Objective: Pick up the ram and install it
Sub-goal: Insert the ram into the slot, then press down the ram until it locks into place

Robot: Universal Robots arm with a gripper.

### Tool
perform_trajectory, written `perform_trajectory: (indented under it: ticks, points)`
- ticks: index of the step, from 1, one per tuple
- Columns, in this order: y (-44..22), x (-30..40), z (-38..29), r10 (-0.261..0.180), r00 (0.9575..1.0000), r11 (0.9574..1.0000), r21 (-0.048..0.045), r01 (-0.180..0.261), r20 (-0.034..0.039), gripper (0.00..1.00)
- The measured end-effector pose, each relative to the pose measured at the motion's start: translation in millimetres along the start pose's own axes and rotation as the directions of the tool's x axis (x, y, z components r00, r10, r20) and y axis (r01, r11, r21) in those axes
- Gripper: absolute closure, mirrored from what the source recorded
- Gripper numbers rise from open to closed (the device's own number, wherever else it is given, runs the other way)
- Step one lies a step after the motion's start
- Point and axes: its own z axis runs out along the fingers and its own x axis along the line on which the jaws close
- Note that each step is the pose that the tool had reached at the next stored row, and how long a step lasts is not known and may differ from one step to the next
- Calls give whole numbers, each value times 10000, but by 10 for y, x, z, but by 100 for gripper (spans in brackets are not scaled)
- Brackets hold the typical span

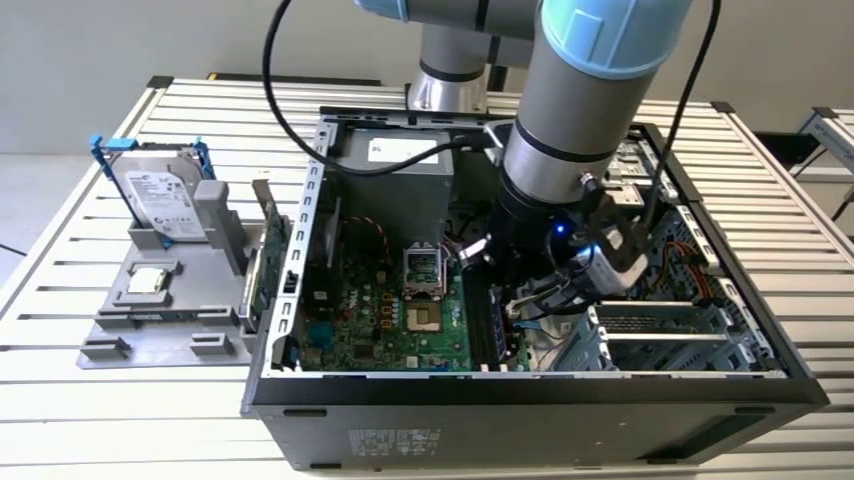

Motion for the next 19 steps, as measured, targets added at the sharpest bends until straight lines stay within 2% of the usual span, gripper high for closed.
perform_trajectory:
  ticks: [3,7,11,17,19]
  points:
    - [1,0,0,-513,9987,9987,-2,513,-5,100]
    - [5,-1,0,-1186,9929,9929,-4,1186,-13,100]
    - [8,-1,0,-1828,9832,9832,-5,1828,-20,100]
    - [10,1,0,-2461,9692,9692,-8,2461,-26,100]
    - [10,2,0,-2688,9632,9632,-9,2688,-29,100]
